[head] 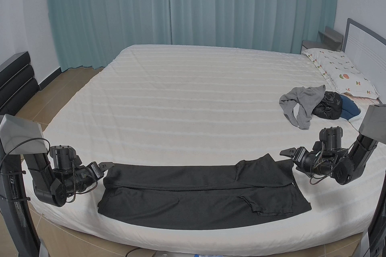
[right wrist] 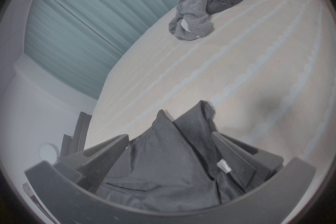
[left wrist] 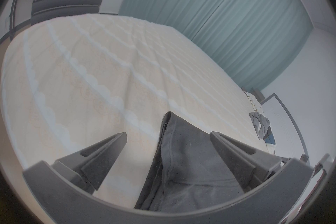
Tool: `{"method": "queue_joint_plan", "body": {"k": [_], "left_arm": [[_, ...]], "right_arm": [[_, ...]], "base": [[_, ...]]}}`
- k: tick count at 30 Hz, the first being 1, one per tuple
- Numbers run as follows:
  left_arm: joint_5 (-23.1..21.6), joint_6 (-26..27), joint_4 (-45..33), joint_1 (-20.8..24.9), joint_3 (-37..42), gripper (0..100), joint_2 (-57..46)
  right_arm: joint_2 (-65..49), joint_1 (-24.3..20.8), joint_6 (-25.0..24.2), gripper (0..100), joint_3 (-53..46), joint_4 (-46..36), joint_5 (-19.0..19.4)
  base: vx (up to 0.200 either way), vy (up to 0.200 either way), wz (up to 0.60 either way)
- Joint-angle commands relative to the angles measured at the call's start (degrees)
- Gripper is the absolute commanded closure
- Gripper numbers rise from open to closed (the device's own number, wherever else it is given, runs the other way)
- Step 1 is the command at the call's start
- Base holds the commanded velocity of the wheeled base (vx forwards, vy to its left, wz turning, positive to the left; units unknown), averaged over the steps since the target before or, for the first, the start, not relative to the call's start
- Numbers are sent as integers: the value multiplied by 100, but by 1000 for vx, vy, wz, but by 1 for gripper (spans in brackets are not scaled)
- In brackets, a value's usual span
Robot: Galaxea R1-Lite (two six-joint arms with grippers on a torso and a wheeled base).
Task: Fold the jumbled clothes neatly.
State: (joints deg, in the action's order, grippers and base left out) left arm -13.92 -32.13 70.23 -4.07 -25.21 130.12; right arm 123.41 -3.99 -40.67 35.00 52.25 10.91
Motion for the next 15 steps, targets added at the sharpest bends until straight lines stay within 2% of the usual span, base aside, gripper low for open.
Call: {"method": "queue_joint_plan", "body": {"k": [1, 7, 10, 11, 15], "left_arm": [[-5, -381, -1038, 108, -1135, 0, -4], [30, -390, -1345, 275, -1882, 0, 558], [39, -355, -1398, 284, -1953, 0, 664], [39, -346, -1398, 284, -1953, 100, 672], [65, -337, -1389, 284, -1891, 100, 664]], "right_arm": [[588, 65, -433, 0, 411, 57, 157], [852, 232, -583, 0, 596, 40, 368], [843, 267, -591, 0, 640, 13, 394], [852, 276, -591, 0, 640, 22, 394], [913, 363, -600, 0, 666, 57, 403]], "base": [[0, 0, 0], [0, 0, 0], [0, 0, 0], [0, 0, 0], [0, 0, 0]]}}
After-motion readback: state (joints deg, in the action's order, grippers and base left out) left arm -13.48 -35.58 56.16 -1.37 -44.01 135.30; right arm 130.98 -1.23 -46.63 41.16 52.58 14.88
